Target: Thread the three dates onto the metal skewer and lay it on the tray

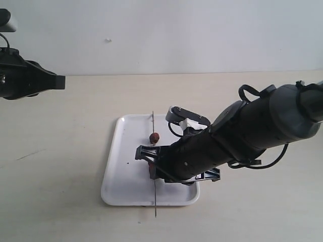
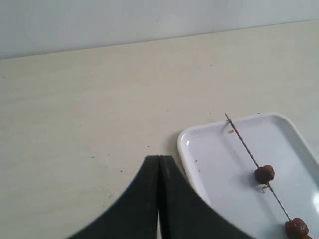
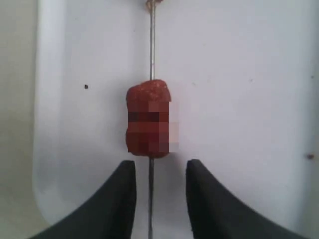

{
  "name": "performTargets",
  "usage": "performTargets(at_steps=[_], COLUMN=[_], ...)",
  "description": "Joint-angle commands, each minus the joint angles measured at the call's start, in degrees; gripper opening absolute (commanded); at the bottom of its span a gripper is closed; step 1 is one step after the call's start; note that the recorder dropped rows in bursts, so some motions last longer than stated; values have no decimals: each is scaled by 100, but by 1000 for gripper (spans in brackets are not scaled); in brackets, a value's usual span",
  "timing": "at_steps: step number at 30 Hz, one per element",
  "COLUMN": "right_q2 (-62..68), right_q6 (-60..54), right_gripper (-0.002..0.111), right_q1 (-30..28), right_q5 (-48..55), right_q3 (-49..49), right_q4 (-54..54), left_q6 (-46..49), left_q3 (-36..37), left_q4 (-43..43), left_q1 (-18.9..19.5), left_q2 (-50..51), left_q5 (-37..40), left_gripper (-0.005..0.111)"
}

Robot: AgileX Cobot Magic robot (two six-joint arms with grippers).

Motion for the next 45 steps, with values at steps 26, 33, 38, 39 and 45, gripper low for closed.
performTargets(at_steps=[26, 33, 38, 39, 45], right_q2=[-3140, -4286, -5055, -5231, -6399], right_q6=[-45, -45, -45, -45, -45], right_gripper=[0, 0, 0, 0, 0], right_q1=[11, 11, 11, 11, 11], right_q5=[-42, 49, 120, 63, -387], right_q3=[-49, -49, 10, 80, 849], right_q4=[-3492, -4158, -4541, -4582, -4641], left_q6=[-8, -17, -17, -17, -167], left_q3=[1733, 2408, 2999, 3119, 3560], left_q4=[-281, -291, -317, -334, -357], left_q1=[-13, -13, -13, -13, -13], left_q2=[-3035, -4975, -6052, -6249, -7150], left_q5=[-463, -463, -463, -463, -606], left_gripper=[0, 0, 0, 0, 0])
